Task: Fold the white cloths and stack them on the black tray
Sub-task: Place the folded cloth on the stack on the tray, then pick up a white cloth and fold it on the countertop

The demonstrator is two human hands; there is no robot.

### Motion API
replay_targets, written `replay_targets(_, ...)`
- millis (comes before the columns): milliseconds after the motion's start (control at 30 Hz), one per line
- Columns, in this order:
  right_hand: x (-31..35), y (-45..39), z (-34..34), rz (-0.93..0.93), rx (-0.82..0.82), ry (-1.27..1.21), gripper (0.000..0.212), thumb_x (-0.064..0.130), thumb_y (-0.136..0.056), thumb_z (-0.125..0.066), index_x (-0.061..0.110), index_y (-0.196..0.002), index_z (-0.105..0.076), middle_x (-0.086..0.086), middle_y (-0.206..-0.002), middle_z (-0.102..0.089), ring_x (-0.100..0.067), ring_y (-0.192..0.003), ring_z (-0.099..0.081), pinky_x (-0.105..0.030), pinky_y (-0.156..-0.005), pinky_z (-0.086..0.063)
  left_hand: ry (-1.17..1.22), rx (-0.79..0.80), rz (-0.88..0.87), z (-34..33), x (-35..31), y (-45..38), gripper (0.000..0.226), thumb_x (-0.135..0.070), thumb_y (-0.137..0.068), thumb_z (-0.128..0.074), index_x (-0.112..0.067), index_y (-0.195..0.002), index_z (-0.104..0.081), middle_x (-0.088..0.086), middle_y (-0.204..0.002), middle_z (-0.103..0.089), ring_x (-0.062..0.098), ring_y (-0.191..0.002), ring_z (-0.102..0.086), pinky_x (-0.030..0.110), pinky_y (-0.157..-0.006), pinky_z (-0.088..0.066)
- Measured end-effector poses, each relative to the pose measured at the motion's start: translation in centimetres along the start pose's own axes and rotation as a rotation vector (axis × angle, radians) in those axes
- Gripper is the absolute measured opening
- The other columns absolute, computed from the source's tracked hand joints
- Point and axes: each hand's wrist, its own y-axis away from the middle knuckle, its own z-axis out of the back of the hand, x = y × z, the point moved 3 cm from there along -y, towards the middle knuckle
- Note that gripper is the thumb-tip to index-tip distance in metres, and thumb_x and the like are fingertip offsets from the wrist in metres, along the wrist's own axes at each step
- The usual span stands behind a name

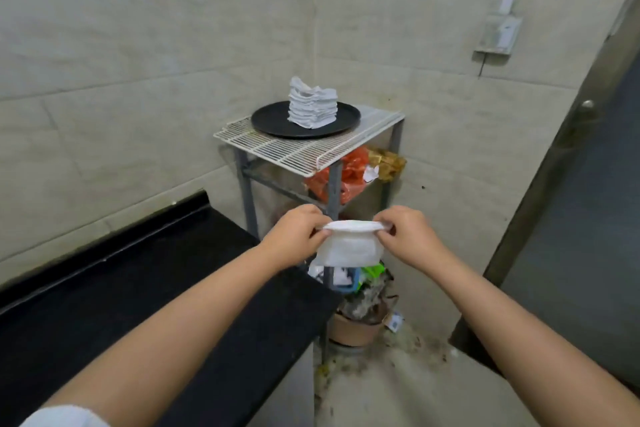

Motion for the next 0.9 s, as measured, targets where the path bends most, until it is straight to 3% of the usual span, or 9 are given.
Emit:
replay_targets(133, -2.8, -10.3, 2.0, 0.075, -0.040, 0.035, 0.023, 0.005, -0.083, -0.053, 0.002, -0.101, -0.067, -0.017, -0.105, -0.065, -0.029, -0.103, -0.058, -0.032, -0.082, -0.043, -0.033, -0.072, 0.015, 1.1, 2.9, -9.5, 0.028, -0.017, -0.094, -0.049, -0.003, -0.111, -0.066, 0.012, -0.113, -0.063, 0.021, -0.110, -0.053, 0.025, -0.095, -0.038)
replay_targets(267, -4.5, -21.1, 4.2, 0.173, -0.055, 0.073, 0.021, 0.005, -0.083, -0.052, 0.003, -0.096, -0.067, -0.016, -0.098, -0.066, -0.030, -0.098, -0.058, -0.030, -0.074, -0.039, -0.068, -0.183, 0.077, 4.2, 6.2, -18.9, 0.026, -0.016, -0.093, -0.050, 0.000, -0.105, -0.067, 0.014, -0.108, -0.065, 0.024, -0.105, -0.055, 0.029, -0.090, -0.038)
replay_targets(400, -5.3, -30.7, 6.9, 0.250, -0.083, 0.073, 0.025, 0.008, -0.086, -0.051, 0.005, -0.107, -0.065, -0.016, -0.107, -0.066, -0.030, -0.103, -0.057, -0.033, -0.083, -0.042, -0.096, -0.308, 0.167, 8.3, 8.9, -26.8, 0.025, -0.018, -0.093, -0.051, 0.001, -0.097, -0.067, 0.015, -0.097, -0.065, 0.028, -0.097, -0.057, 0.034, -0.082, -0.041)
replay_targets(500, -6.0, -37.3, 7.9, 0.273, -0.103, -0.009, 0.025, 0.007, -0.086, -0.051, 0.005, -0.107, -0.065, -0.016, -0.109, -0.066, -0.031, -0.103, -0.058, -0.032, -0.084, -0.042, -0.014, -0.389, 0.265, 10.4, 10.4, -31.8, 0.023, -0.012, -0.093, -0.050, 0.001, -0.101, -0.067, 0.021, -0.092, -0.069, 0.028, -0.090, -0.063, 0.032, -0.075, -0.043)
replay_targets(600, -6.5, -43.8, 8.3, 0.292, -0.107, -0.193, 0.024, -0.001, -0.083, -0.050, 0.001, -0.100, -0.066, -0.021, -0.099, -0.068, -0.036, -0.092, -0.063, -0.042, -0.083, -0.052, 0.158, -0.542, 0.390, 11.8, 12.0, -36.2, 0.020, -0.007, -0.092, -0.052, -0.001, -0.104, -0.067, 0.022, -0.083, -0.069, 0.015, -0.070, -0.069, 0.028, -0.078, -0.052)
replay_targets(667, -7.0, -48.2, 8.2, 0.334, -0.140, -0.268, 0.023, -0.003, -0.081, -0.049, -0.002, -0.098, -0.065, -0.024, -0.098, -0.068, -0.039, -0.091, -0.063, -0.044, -0.084, -0.051, 0.093, -0.639, 0.437, 13.0, 12.8, -39.4, 0.021, -0.008, -0.090, -0.053, -0.006, -0.106, -0.067, 0.017, -0.096, -0.071, 0.022, -0.086, -0.067, 0.022, -0.077, -0.046)
replay_targets(733, -7.7, -52.3, 7.6, 0.390, -0.178, -0.321, 0.023, -0.004, -0.081, -0.050, -0.003, -0.097, -0.065, -0.026, -0.100, -0.067, -0.038, -0.094, -0.062, -0.029, -0.081, -0.045, -0.035, -0.714, 0.488, 13.8, 13.2, -42.2, 0.023, -0.008, -0.090, -0.053, -0.008, -0.109, -0.067, 0.012, -0.109, -0.068, 0.025, -0.102, -0.061, 0.020, -0.071, -0.034)
replay_targets(800, -8.8, -55.8, 6.3, 0.441, -0.177, -0.339, 0.023, -0.006, -0.080, -0.050, -0.005, -0.097, -0.065, -0.025, -0.101, -0.066, -0.035, -0.096, -0.059, -0.017, -0.067, -0.030, -0.094, -0.733, 0.531, 13.5, 14.2, -44.5, 0.026, -0.005, -0.089, -0.054, -0.005, -0.111, -0.065, 0.014, -0.115, -0.064, 0.027, -0.107, -0.058, 0.022, -0.078, -0.036)
replay_targets(900, -11.3, -58.6, 2.2, 0.455, -0.038, -0.364, 0.026, -0.008, -0.079, -0.048, -0.003, -0.097, -0.065, -0.023, -0.105, -0.065, -0.033, -0.100, -0.057, -0.022, -0.068, -0.029, -0.095, -0.622, 0.610, 10.0, 15.8, -46.0, 0.027, -0.001, -0.087, -0.054, 0.000, -0.112, -0.064, 0.016, -0.119, -0.060, 0.032, -0.108, -0.058, 0.028, -0.092, -0.041)
